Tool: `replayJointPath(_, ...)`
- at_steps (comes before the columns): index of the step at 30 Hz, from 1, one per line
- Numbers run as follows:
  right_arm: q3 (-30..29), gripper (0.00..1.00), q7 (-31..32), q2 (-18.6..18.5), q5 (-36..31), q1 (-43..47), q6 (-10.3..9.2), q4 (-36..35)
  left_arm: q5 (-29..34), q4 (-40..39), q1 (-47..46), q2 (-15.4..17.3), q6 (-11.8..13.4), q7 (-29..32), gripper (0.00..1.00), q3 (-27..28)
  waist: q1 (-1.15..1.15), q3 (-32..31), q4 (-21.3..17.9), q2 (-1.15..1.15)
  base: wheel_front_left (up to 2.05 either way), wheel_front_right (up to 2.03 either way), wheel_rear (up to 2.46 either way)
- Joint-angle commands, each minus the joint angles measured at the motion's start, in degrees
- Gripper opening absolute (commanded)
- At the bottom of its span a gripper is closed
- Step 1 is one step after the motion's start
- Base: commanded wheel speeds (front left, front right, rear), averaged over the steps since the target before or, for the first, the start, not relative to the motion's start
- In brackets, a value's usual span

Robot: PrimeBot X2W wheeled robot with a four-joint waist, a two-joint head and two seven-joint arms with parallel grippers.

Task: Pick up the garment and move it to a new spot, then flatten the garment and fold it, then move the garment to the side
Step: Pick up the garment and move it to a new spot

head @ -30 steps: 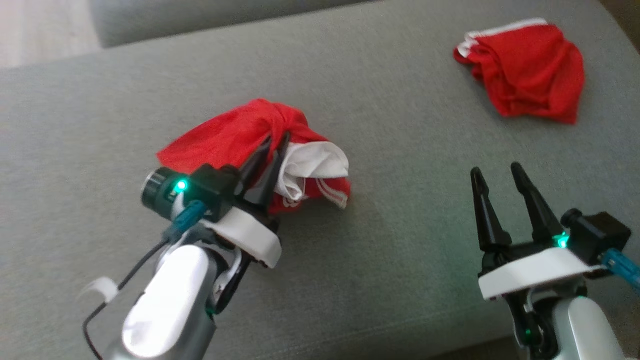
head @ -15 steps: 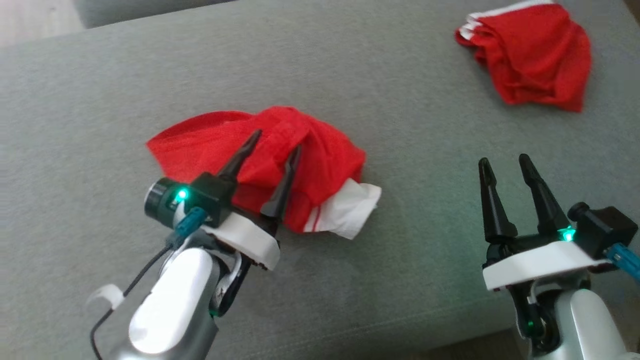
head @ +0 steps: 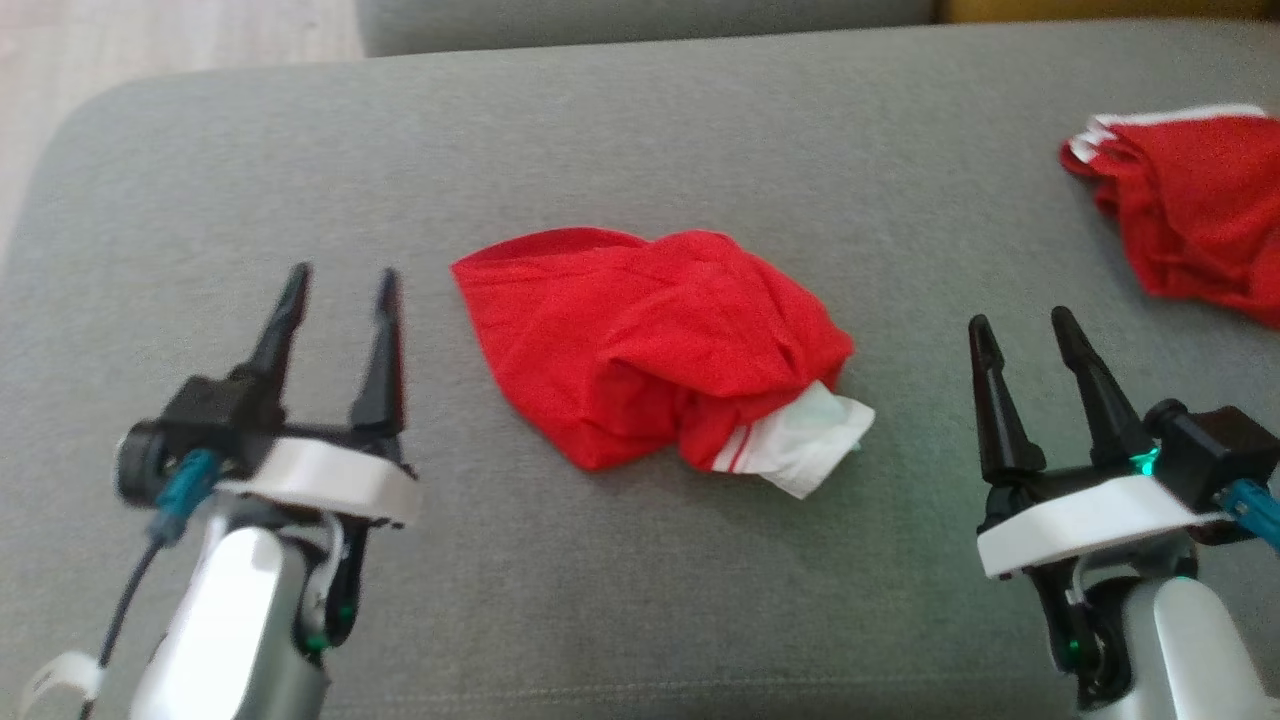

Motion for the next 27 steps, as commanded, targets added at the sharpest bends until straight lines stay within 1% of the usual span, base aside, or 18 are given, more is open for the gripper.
replayJointPath(1,0.80,1.00,0.25,-0.25,-0.64,-1.35,-0.04,-2.44,-0.56,-2.37,-1.17,1.68,0.01,-0.61,1.00,2.99,0.00,-1.16,1.72,0.00,0.00,0.00,0.00)
replayJointPath(5,0.16,1.00,0.88,-0.25,-1.18,-0.38,-0.04,-2.76,-1.88,-3.20,1.60,3.02,-0.72,-0.72,1.00,5.20,0.00,-2.43,3.29,0.00,0.00,0.00,0.00)
replayJointPath(8,0.13,1.00,1.37,-0.25,-1.71,0.33,-0.04,-2.98,-2.52,-4.07,4.15,3.89,-1.23,-0.75,1.00,6.35,0.00,-3.36,3.75,0.00,0.00,0.00,0.00)
replayJointPath(14,-0.08,1.00,1.97,-0.25,-2.13,1.99,-0.04,-3.26,-3.07,-5.59,8.64,4.78,-2.40,-0.76,1.00,6.19,0.00,-5.39,3.96,0.00,0.00,0.00,0.00)
replayJointPath(21,-0.19,1.00,2.47,-0.25,-2.14,4.29,-0.04,-3.16,-3.40,-6.38,12.74,5.28,-1.93,0.74,1.00,5.35,0.00,-8.26,3.50,0.00,0.00,0.00,0.00)
replayJointPath(27,-0.17,1.00,2.62,-0.25,-1.98,5.44,-0.04,-3.32,-3.84,-7.05,14.52,5.34,-1.51,1.47,1.00,5.00,0.00,-9.19,3.15,0.00,0.00,0.00,0.00)
